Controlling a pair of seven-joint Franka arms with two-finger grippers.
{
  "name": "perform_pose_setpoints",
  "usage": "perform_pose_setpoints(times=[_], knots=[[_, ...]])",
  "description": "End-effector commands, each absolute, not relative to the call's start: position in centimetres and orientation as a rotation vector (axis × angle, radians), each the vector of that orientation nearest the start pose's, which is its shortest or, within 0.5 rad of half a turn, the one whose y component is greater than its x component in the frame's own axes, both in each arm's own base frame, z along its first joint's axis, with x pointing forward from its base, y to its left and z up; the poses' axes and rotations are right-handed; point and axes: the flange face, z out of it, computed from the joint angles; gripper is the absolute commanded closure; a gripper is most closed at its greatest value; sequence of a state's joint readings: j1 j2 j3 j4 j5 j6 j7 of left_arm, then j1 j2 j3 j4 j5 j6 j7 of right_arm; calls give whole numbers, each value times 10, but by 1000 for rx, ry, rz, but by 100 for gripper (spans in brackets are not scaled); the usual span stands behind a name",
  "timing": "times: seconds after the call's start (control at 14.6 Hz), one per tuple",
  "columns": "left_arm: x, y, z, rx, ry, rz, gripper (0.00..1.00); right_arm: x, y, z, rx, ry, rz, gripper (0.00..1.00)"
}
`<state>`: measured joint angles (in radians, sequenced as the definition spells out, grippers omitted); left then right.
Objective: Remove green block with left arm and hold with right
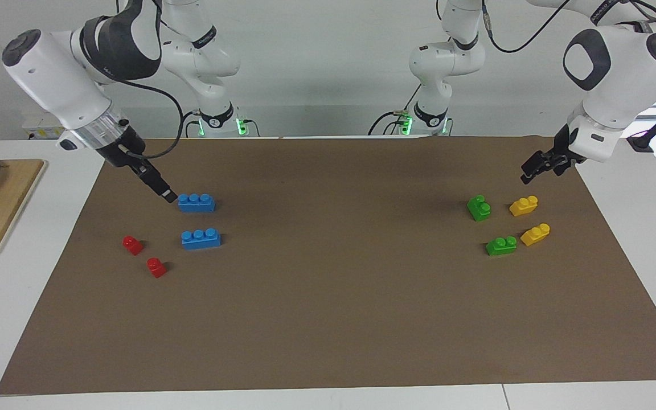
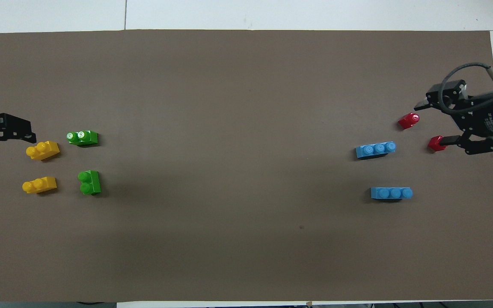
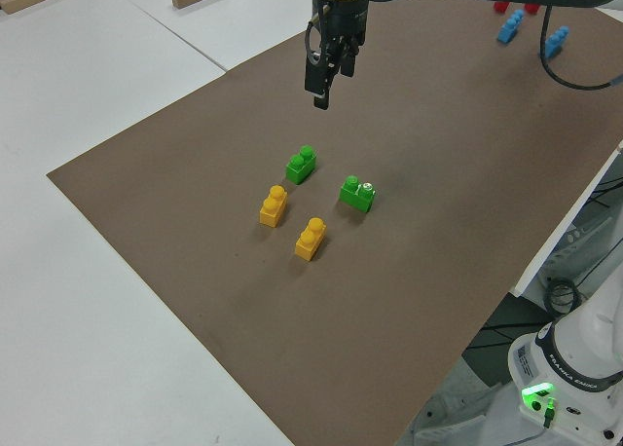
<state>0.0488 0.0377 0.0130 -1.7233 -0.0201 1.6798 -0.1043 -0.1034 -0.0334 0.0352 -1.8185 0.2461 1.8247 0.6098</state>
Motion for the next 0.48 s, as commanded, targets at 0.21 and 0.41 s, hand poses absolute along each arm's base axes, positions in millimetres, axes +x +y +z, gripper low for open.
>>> perform_pose_setpoints(times=[0.21,0.41], knots=[[566,19,541,-3128,-212,154,0,542,-16,575,-3001,421,-16,0],[558,17,544,-3128,-215,171,0,540,-20,590,-3073,229,-24,0]])
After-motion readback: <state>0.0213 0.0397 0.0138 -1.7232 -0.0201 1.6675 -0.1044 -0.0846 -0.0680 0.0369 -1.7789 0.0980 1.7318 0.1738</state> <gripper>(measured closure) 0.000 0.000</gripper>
